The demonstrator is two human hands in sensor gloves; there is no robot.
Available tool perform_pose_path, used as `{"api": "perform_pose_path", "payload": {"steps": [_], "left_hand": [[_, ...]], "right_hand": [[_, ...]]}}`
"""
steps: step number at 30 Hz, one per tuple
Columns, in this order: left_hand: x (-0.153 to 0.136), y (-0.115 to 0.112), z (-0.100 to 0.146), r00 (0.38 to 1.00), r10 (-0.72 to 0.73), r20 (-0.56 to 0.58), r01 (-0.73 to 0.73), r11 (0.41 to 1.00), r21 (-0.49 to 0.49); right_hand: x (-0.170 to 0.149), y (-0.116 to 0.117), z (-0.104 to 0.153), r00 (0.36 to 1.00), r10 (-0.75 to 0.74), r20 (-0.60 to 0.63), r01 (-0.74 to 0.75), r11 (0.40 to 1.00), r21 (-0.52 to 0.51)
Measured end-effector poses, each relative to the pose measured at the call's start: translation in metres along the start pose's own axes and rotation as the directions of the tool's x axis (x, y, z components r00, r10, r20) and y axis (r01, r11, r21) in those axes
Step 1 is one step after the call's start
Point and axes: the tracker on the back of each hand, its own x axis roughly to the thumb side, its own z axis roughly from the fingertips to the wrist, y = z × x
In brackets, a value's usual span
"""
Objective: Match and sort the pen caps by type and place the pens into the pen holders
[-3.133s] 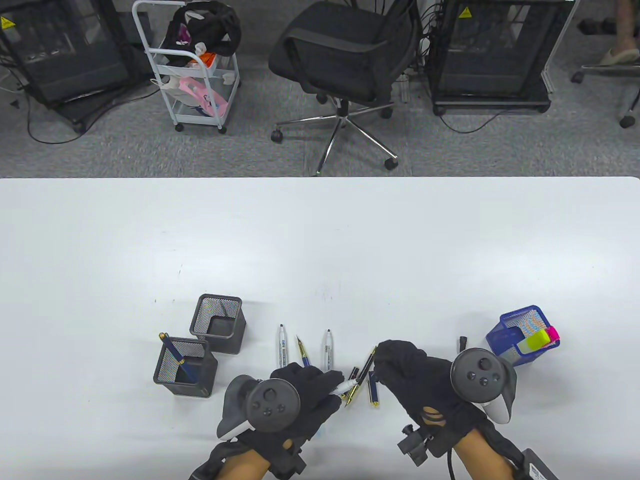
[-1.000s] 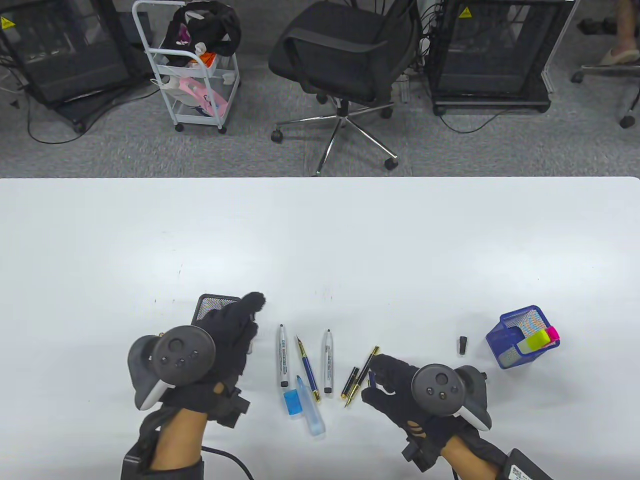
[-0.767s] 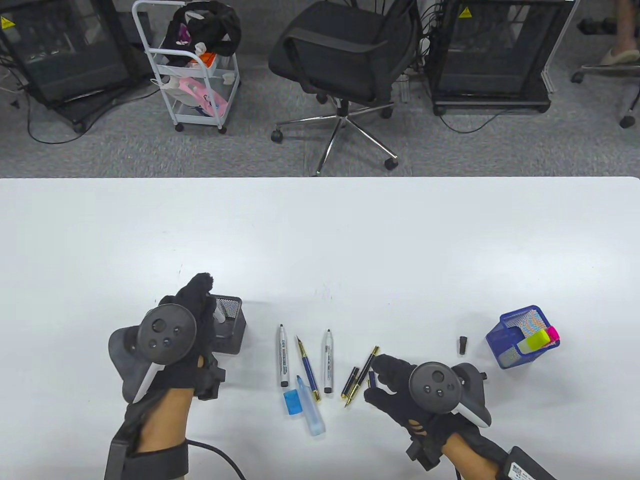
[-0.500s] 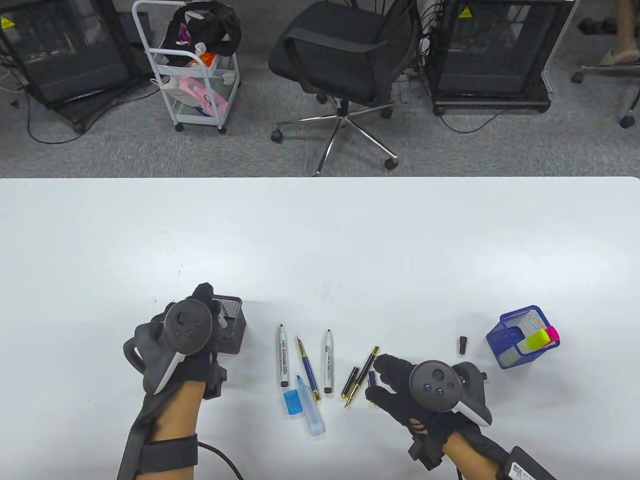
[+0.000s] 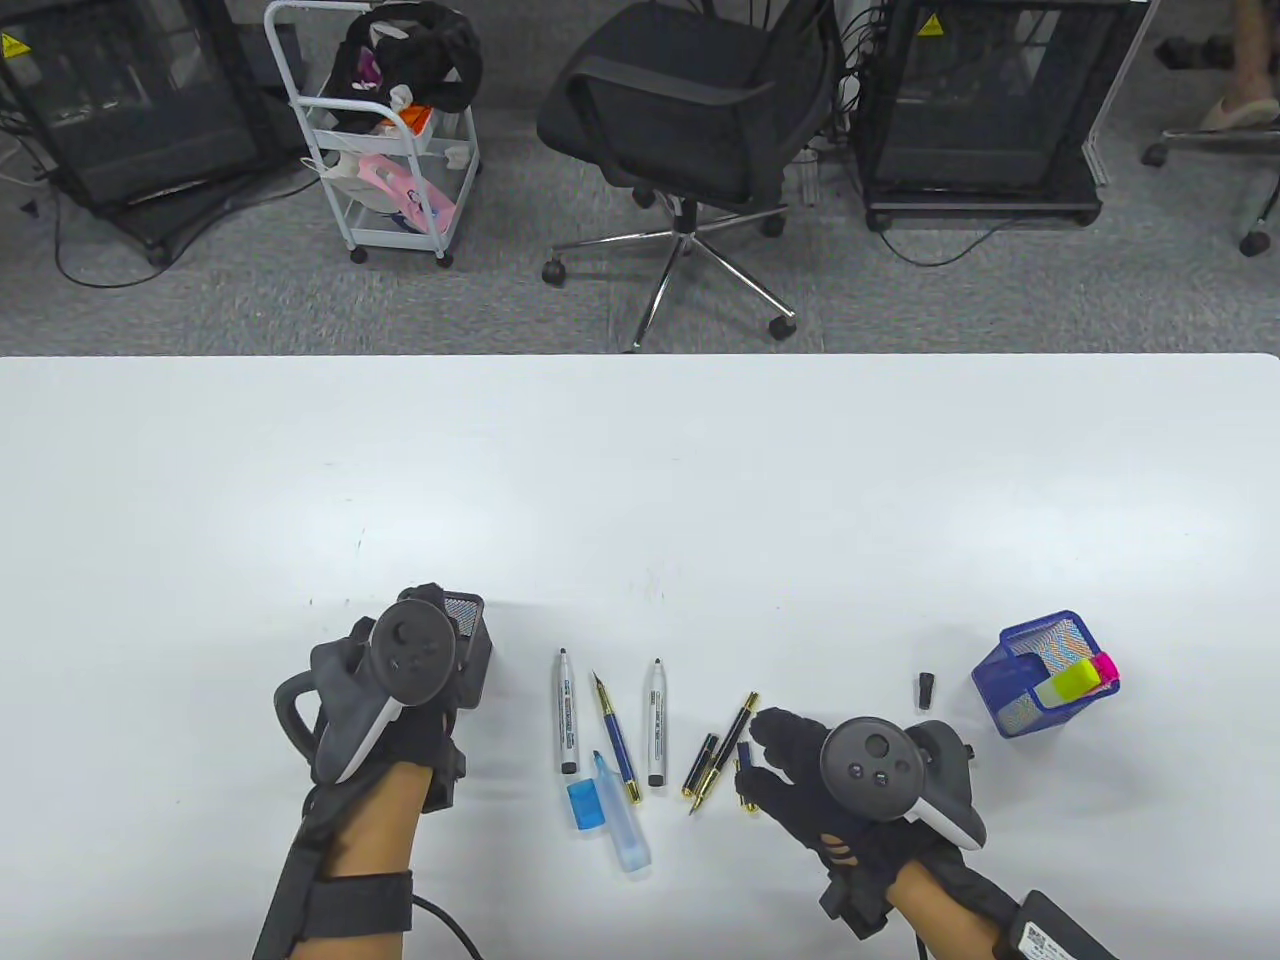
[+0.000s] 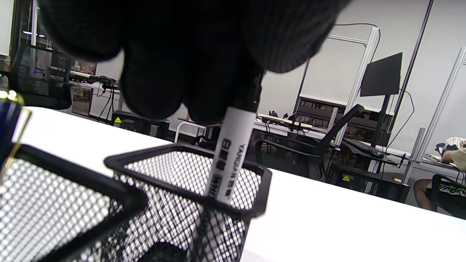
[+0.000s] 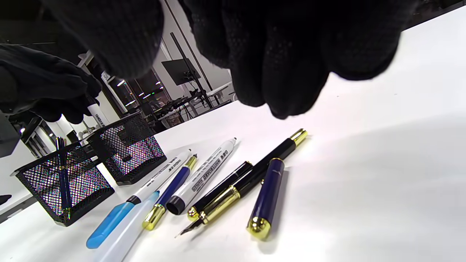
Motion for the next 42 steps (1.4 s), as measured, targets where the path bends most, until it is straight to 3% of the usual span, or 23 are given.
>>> {"api": "perform_pose_path", "payload": {"steps": [9,17,24,27,30,34,42], "left_hand": [[0.004,-0.010,0.000,0.997,-0.072,-0.003,0.071,0.995,-0.065],[0.009,0.004,0.002,0.997,-0.082,0.000,0.082,0.994,-0.073],[0.045,0.030,0.017,0.979,-0.172,0.106,0.167,0.984,0.055],[0.069,0.028,0.025,0.967,-0.180,0.182,0.175,0.984,0.043],[0.091,0.015,0.029,0.955,-0.177,0.240,0.184,0.983,-0.007],[0.110,-0.016,0.027,0.924,-0.285,0.257,0.315,0.945,-0.087],[0.115,-0.084,0.012,0.916,-0.367,0.162,0.401,0.859,-0.318]], "right_hand": [[-0.002,-0.001,-0.001,1.000,0.004,-0.010,-0.004,1.000,0.008],[-0.002,-0.002,-0.002,1.000,0.016,-0.017,-0.016,1.000,0.010],[-0.003,-0.002,-0.003,1.000,0.020,-0.021,-0.020,1.000,0.009],[-0.003,-0.003,-0.003,1.000,0.023,-0.021,-0.022,1.000,0.008],[-0.003,-0.003,-0.003,1.000,0.024,-0.019,-0.024,1.000,0.008],[-0.003,-0.004,-0.003,1.000,0.025,-0.017,-0.025,1.000,0.001],[-0.004,-0.008,-0.001,0.999,0.028,-0.020,-0.028,0.999,-0.015]]}}
